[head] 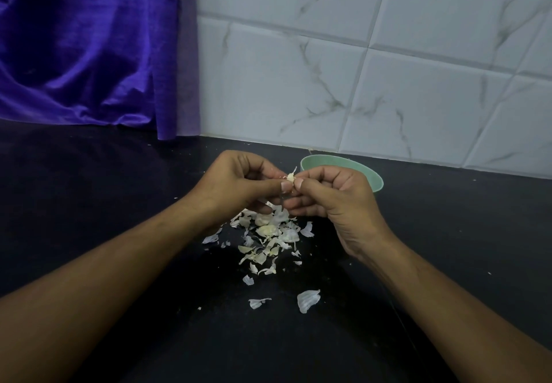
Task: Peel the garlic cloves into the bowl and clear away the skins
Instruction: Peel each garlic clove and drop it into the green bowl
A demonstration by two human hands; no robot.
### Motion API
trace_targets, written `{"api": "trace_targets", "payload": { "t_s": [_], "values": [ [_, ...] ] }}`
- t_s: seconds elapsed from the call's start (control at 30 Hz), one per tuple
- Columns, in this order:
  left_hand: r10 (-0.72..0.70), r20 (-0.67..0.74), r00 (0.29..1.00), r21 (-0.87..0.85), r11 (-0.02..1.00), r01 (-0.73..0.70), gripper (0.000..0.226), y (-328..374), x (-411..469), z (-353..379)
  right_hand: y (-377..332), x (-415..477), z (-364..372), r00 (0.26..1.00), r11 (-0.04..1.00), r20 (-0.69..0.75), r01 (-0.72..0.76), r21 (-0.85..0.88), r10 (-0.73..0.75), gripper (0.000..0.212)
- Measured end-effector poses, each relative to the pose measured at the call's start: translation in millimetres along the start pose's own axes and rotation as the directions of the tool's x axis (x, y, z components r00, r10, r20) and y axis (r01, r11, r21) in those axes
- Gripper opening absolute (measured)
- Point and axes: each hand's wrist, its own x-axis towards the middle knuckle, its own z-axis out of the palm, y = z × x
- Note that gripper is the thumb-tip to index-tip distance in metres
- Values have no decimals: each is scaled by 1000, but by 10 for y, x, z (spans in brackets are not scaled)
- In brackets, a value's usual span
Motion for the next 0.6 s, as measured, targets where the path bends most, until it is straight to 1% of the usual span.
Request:
{"api": "trace_targets", "payload": {
  "t_s": [0.07, 0.27, 0.4, 0.6],
  "values": [
    [5, -10, 1000, 1, 1000, -5, 10, -7, 2, -9, 3, 2, -6, 1000, 1000, -1, 9, 3, -9, 4],
    [46, -37, 998, 59, 997, -44, 4, -23, 2, 22, 15, -6, -9, 999, 997, -2, 44, -57, -44, 8],
    [38, -40, 998, 12, 999, -37, 5, -39, -5, 37, 13, 2, 13, 998, 997, -21, 58, -59, -59, 5],
    [18, -25, 1000, -33, 999, -19, 10, -40, -3, 35, 7, -4, 21, 997, 996, -33, 74, -44, -75, 10]
  ]
}}
